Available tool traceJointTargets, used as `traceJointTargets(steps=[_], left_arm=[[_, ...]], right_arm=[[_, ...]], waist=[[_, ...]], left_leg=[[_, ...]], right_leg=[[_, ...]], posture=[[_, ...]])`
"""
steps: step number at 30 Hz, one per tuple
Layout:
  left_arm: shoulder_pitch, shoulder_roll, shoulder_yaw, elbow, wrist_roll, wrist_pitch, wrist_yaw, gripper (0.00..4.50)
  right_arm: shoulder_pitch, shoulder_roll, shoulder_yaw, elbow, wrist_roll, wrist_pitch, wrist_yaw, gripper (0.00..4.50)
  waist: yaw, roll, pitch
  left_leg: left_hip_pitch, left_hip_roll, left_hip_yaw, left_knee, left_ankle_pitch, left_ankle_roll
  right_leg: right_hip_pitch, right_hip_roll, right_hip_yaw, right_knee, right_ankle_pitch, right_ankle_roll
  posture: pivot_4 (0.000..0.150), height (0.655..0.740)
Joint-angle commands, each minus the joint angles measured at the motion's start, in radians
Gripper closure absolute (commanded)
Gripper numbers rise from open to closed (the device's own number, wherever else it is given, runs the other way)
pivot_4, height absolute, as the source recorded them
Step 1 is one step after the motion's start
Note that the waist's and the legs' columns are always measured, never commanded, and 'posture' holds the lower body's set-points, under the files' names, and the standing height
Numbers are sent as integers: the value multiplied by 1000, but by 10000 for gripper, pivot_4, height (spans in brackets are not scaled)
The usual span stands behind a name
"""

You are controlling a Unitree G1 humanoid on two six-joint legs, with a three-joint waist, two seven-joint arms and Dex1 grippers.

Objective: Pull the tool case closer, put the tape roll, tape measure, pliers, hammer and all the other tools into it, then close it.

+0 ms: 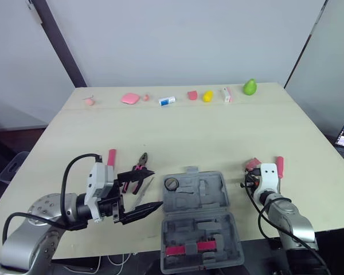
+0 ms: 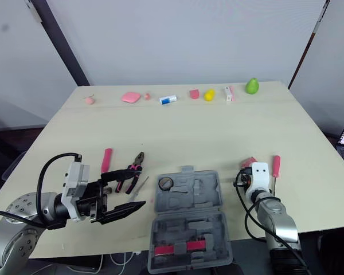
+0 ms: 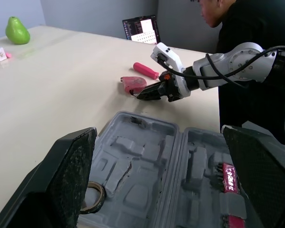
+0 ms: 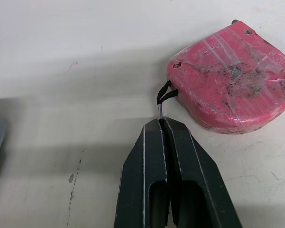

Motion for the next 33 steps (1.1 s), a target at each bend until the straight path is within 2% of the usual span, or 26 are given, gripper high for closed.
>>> traceJointTargets(steps=[1, 15, 18, 20, 22, 33], left_arm=[[-6, -4, 0, -2, 5, -21, -4, 0], [5, -4, -8, -6, 4, -24, -9, 0], [4, -4, -13, -4, 5, -26, -12, 0], [-2, -3, -16, -2, 4, -25, -11, 0], [-4, -3, -19, -1, 4, -26, -12, 0], [-19, 5, -28, 11, -2, -37, -46, 0]], right_arm=[[24, -21, 17, -48, 38, 60, 56, 44389], [175, -152, 11, -250, 78, 164, 139, 44389], [178, -152, 14, -250, 73, 157, 134, 36109], [175, -146, 17, -243, 69, 150, 130, 26704], [169, -139, 19, -235, 65, 143, 124, 19239], [128, -119, 19, -168, 51, 105, 97, 19239]], waist=[[1, 0, 0], [5, 0, 0], [4, 0, 0], [4, 0, 0], [4, 0, 0], [3, 0, 0]], left_leg=[[0, 0, 0, 0, 0, 0], [-1, 0, -1, -1, 0, 0], [0, 0, -1, -1, 0, 0], [0, 0, -1, -1, 0, 0], [0, 0, -1, 0, 0, 0], [0, 0, 0, 0, 0, 0]], right_leg=[[0, 0, 0, 0, 0, 0], [0, 0, -1, -1, 0, 0], [0, 0, -1, -1, 0, 0], [0, 0, -1, -1, 0, 0], [0, 0, -1, -1, 0, 0], [0, 0, 0, -1, 0, 0]], posture=[[1500, 7400], [1500, 7400], [1500, 7400], [1500, 7400], [1500, 7400], [1500, 7400]])
